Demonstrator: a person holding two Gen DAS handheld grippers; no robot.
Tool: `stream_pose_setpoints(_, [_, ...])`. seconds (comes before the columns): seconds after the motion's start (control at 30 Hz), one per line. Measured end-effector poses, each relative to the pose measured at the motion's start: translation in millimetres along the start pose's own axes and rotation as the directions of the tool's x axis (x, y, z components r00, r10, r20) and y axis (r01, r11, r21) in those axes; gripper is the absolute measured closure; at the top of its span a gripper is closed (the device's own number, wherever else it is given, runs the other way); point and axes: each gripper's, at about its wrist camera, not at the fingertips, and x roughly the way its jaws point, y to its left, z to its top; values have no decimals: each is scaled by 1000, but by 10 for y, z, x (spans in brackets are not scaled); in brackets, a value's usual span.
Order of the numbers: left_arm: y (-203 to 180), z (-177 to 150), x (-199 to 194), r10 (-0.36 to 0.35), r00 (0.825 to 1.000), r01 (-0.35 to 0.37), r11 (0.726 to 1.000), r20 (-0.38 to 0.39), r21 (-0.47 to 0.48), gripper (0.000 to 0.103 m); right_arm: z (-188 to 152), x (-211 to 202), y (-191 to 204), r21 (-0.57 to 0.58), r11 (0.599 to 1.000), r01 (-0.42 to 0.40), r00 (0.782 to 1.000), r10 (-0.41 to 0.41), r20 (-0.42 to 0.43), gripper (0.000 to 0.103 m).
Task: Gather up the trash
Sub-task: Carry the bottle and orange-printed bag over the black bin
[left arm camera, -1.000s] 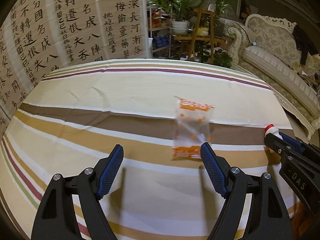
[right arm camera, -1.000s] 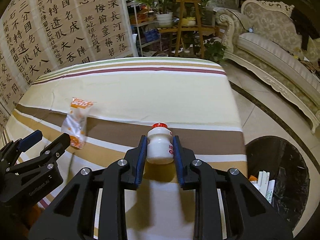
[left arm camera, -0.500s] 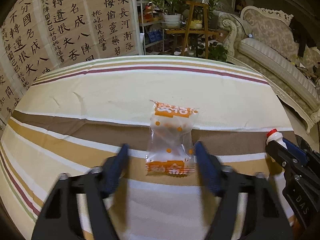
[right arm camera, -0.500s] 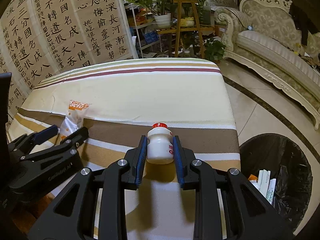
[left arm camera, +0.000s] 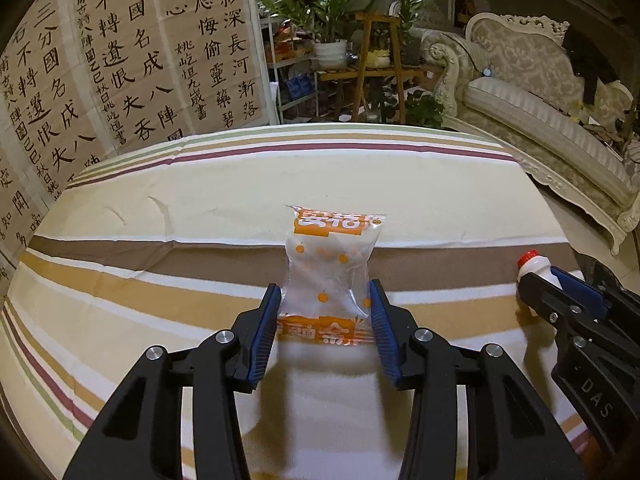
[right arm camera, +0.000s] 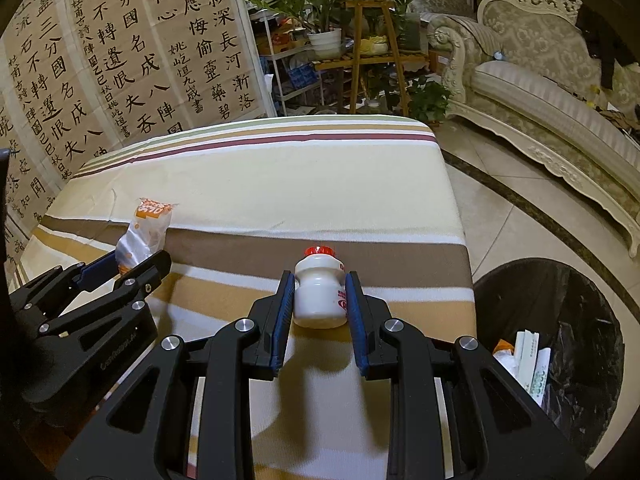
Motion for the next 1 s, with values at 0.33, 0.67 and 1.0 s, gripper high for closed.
stream_pose_setpoints(0.33, [-154, -199, -352, -42, 999, 42, 999, 29, 5, 59, -262, -347, -97, 17, 1000, 10, 1000, -11, 21, 78])
stream_pose_setpoints(0.67, [-492, -367, -667, -115, 991, 112, 993, 61, 47, 59, -596, -776, -442, 65, 996, 66, 996, -69, 49, 78])
stream_pose_setpoints(1.0, [-971, -558, -898, -196, 978, 184, 973, 76, 137, 59, -923, -1170, -909, 147, 978, 145, 985, -157, 74, 78])
